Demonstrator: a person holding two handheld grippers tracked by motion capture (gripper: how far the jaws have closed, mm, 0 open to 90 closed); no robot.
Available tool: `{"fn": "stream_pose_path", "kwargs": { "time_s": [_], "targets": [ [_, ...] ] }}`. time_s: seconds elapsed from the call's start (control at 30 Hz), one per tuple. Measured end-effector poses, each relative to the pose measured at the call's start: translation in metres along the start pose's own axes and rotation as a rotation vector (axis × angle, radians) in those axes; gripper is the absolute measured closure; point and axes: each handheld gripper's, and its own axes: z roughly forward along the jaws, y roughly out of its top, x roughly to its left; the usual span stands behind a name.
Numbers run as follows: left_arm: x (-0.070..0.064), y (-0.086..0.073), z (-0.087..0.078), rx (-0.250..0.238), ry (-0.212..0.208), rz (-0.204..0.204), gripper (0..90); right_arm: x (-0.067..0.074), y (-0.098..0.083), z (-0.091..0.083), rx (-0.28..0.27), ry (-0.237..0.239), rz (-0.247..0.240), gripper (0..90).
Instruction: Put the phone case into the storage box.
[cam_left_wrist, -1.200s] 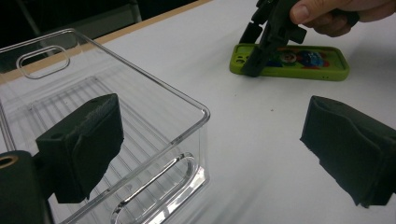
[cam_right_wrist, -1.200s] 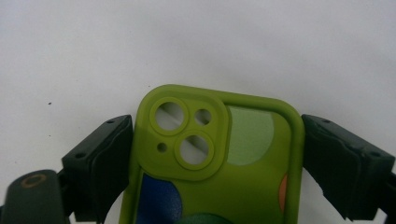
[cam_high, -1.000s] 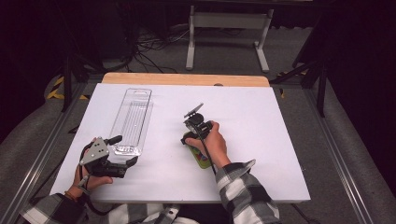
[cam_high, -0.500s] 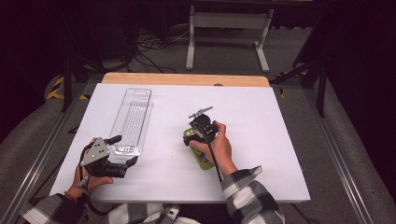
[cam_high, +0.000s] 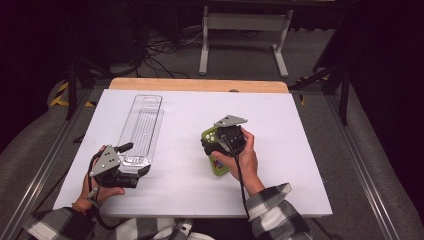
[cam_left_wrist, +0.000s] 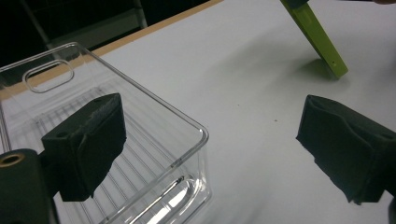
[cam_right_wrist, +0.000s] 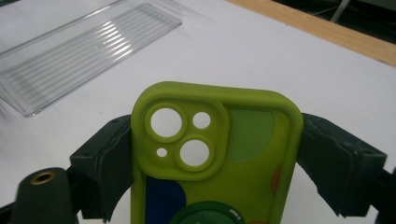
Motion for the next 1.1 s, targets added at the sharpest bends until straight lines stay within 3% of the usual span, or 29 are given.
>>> {"fn": "stream_pose_path", "kwargs": {
  "time_s": [0.27, 0.43, 0.67, 1.1],
  "targets": [
    [-0.003, 0.006, 0.001, -0.018, 0.027, 0.030, 7.2, 0.001, 0.001, -0.009, -0.071, 0.007, -0.026, 16.2],
    [-0.005, 0.009, 0.000, -0.023, 0.031, 0.045, 7.0, 0.002, 0.003, -0.014, -0.086, 0.019, -0.044, 16.1],
    [-0.002, 0.012, 0.005, -0.023, 0.040, 0.023, 7.5, 0.001, 0.006, -0.020, -0.121, 0.018, -0.044, 16.2],
    [-0.003, 0.027, 0.015, -0.052, 0.006, 0.006, 7.7, 0.001, 0.009, -0.035, -0.221, 0.005, -0.027, 16.1]
  ]
}}
